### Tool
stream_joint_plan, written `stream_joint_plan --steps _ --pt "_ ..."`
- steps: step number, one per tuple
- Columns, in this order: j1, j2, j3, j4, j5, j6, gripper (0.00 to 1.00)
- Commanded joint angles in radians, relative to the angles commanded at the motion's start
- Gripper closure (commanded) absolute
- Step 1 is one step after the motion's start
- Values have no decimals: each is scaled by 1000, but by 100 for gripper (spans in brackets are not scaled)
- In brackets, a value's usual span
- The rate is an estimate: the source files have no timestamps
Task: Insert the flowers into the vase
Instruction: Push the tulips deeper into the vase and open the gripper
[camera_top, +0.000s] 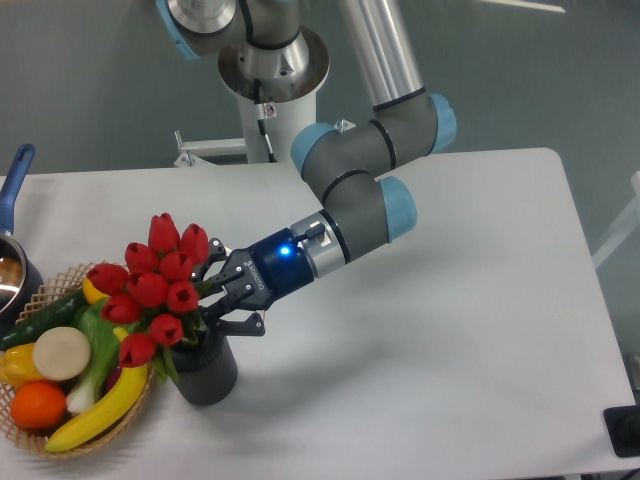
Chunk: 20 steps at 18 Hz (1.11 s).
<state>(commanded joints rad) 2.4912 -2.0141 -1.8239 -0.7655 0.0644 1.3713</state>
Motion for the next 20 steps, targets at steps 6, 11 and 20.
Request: stream_joint_plan --steps 6,11,20 --pt "0 -18 -2 0 3 20 70" --pt "0 -28 -2 -2 5 38 69" --pt "0 -37 -8 -2 5 49 66"
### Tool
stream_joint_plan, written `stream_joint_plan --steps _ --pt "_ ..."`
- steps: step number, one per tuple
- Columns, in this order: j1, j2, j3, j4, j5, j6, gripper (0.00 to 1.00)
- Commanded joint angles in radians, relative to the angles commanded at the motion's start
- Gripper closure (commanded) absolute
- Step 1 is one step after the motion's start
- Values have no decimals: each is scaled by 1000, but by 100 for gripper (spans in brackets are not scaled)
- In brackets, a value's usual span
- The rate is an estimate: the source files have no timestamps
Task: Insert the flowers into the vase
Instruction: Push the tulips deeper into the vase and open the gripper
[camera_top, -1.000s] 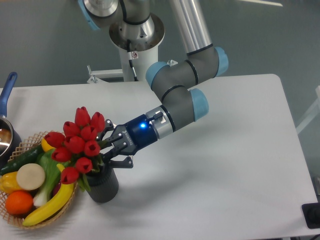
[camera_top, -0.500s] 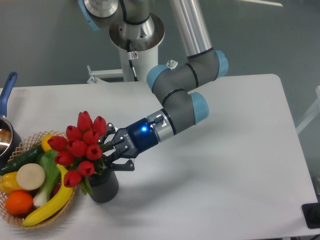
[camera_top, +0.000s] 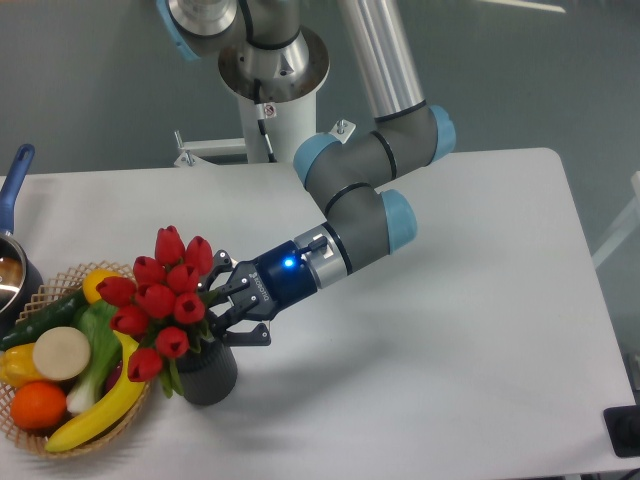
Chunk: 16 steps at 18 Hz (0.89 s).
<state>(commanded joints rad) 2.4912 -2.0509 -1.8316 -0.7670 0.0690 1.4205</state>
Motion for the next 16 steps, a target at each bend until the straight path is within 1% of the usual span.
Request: stream_joint_plan --steps 2,4,6,9,12,13,14,16 --pt "0 0 2 0 0 0 65" --pt "0 -2 2 0 0 0 61" --pt "0 -2 2 0 0 5 50" --pt "0 -5 2 2 0 14 44" --pt "0 -6 2 2 0 15 42" --pt "0 -6 2 2 0 15 37" --pt "0 -6 2 2 0 15 34" --pt "0 -6 0 2 0 34 24"
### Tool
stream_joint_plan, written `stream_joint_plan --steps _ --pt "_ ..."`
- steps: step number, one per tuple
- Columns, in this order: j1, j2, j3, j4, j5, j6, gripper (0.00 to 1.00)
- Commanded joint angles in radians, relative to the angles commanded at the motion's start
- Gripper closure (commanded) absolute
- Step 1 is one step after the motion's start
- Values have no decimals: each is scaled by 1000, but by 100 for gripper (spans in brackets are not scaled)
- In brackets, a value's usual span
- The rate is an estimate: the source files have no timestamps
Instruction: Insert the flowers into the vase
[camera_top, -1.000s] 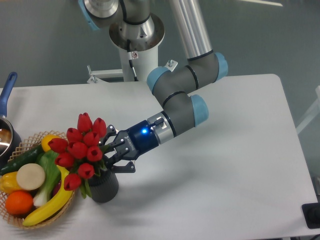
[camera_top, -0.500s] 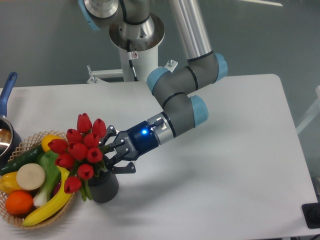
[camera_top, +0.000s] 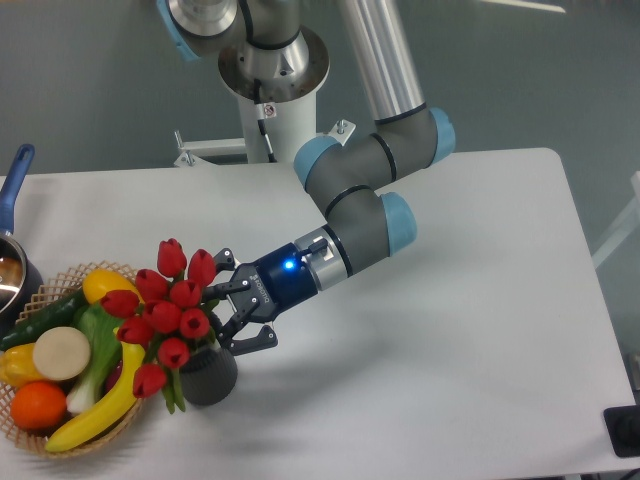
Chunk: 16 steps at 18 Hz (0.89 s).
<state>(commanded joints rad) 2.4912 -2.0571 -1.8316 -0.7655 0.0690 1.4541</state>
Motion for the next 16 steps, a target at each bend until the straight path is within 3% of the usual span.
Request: stream_joint_plan --steps 5,11,14,16 --pt "2 0 -12 0 0 23 1" --pt "9 3 -12 8 12 25 0" --pt "20 29 -3 6 124 31 0" --pt "25 58 0 6 262 78 0"
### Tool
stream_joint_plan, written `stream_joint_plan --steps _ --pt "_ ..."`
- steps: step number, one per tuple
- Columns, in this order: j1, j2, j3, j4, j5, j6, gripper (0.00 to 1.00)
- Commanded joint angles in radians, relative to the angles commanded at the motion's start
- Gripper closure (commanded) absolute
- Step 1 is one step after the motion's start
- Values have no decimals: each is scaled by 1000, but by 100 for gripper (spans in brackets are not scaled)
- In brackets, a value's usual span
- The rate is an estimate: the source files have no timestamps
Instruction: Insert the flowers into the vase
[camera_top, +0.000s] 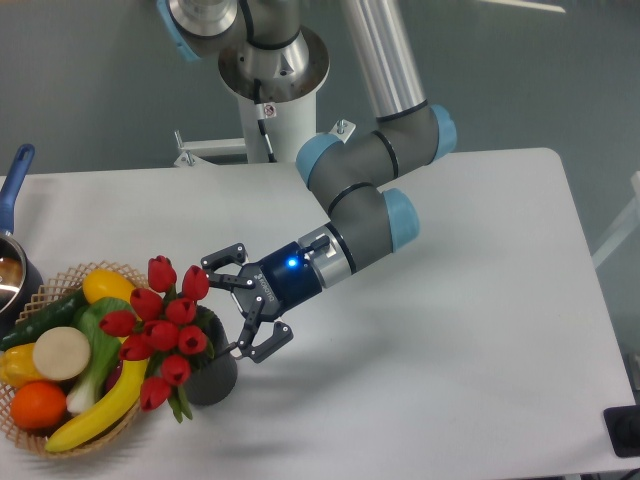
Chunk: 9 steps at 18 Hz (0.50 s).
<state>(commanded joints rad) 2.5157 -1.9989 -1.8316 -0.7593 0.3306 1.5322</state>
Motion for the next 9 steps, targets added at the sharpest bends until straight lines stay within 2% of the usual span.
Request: stream_joint_plan --steps 6,9 --pt "38 147 -32 -5 241 8 0" --pt "72 247 -31 -9 481 -1 0"
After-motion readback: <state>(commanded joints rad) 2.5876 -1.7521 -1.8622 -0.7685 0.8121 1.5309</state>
